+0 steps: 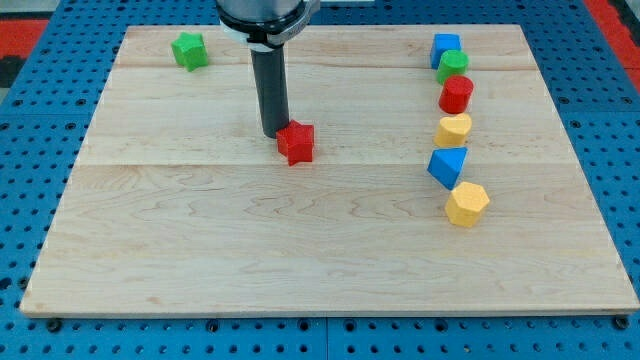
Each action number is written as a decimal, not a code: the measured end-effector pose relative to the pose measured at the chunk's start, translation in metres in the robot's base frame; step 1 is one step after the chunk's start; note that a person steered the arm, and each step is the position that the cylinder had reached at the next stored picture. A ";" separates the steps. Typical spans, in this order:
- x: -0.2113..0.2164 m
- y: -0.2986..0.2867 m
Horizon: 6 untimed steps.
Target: Push the red star down a bit
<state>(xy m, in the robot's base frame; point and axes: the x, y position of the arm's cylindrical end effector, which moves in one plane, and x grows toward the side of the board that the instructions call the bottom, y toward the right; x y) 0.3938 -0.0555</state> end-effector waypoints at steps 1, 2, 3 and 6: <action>-0.018 0.018; -0.001 0.050; 0.049 0.082; 0.052 0.041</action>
